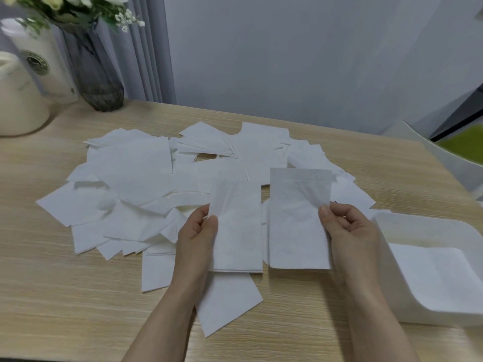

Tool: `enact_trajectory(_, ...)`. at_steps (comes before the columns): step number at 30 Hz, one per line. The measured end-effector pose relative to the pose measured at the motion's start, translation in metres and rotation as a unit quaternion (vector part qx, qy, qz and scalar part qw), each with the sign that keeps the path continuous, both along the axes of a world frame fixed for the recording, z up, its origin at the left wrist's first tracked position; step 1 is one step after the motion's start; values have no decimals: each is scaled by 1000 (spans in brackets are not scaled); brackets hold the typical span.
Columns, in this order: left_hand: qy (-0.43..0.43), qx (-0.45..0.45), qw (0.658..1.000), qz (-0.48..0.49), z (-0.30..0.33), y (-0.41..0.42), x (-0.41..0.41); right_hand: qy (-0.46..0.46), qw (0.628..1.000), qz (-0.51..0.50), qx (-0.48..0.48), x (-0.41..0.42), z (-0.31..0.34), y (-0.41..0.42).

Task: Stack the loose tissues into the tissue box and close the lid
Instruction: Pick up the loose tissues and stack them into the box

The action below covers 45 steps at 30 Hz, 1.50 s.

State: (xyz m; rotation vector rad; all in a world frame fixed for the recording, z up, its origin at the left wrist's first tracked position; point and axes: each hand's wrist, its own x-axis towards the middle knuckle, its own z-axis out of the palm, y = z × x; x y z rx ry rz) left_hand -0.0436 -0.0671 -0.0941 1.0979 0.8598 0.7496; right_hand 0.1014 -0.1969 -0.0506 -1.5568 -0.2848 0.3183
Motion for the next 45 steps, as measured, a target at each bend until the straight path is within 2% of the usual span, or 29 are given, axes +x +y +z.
enact_trajectory(4,-4,6,1000,2,-2,1,0,85,996,36,21,-17,-6,12)
enact_trajectory(11,-11,-10,1000,7,-2,1,1,131,989,66,14,-46,-15,36)
enact_trajectory(22,-37,-28,999,9,-1,2,0,92,994,53,-38,-51,-25,49)
enact_trajectory(42,-41,-24,999,22,-3,3,1,84,995,51,-19,-51,-27,49)
enact_trajectory(45,-42,3,999,13,-1,2,1,85,995,52,-11,-51,-28,49)
